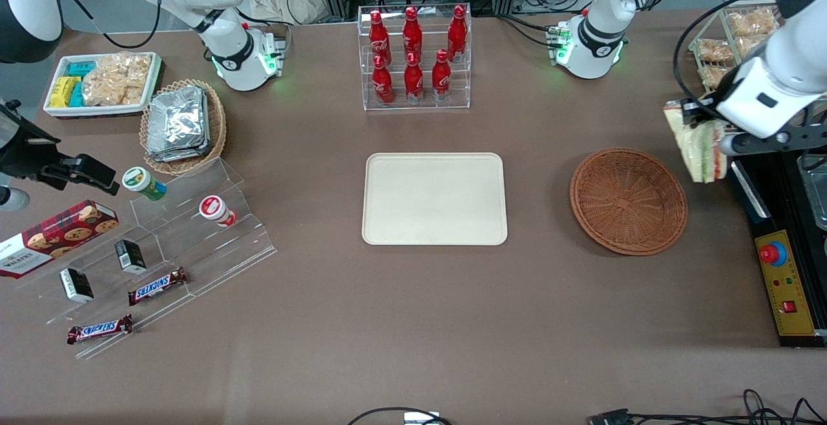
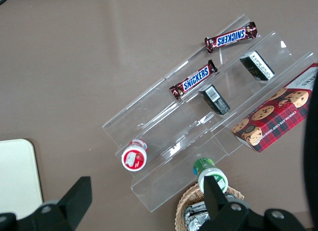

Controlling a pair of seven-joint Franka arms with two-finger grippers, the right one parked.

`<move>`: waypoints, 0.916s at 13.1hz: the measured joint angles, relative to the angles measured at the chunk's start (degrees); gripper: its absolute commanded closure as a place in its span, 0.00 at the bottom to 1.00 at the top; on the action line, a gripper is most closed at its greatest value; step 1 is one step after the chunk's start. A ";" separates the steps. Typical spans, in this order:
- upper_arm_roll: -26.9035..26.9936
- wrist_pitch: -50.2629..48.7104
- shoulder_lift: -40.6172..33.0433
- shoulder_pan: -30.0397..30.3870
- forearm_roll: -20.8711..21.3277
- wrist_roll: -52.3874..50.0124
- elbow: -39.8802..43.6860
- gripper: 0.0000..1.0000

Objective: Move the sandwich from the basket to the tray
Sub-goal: 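Lift the held sandwich up out of the basket, then carry the sandwich over the cream tray and lower it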

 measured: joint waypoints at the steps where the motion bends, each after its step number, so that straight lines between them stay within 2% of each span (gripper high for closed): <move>1: -4.44 -0.33 1.06 -0.01 -0.21 -3.96 1.40 0.91; 5: -29.30 0.56 8.40 -0.78 -0.33 -32.30 5.37 0.89; 6: -34.06 1.70 11.44 -1.04 0.08 -38.50 7.17 0.89; 8: -37.94 3.35 16.64 -1.37 2.42 -43.17 9.79 0.89; 10: -37.89 5.44 19.65 -0.80 3.68 -41.98 9.72 0.90; 12: -37.85 9.89 21.31 -0.40 6.15 -40.47 5.91 0.90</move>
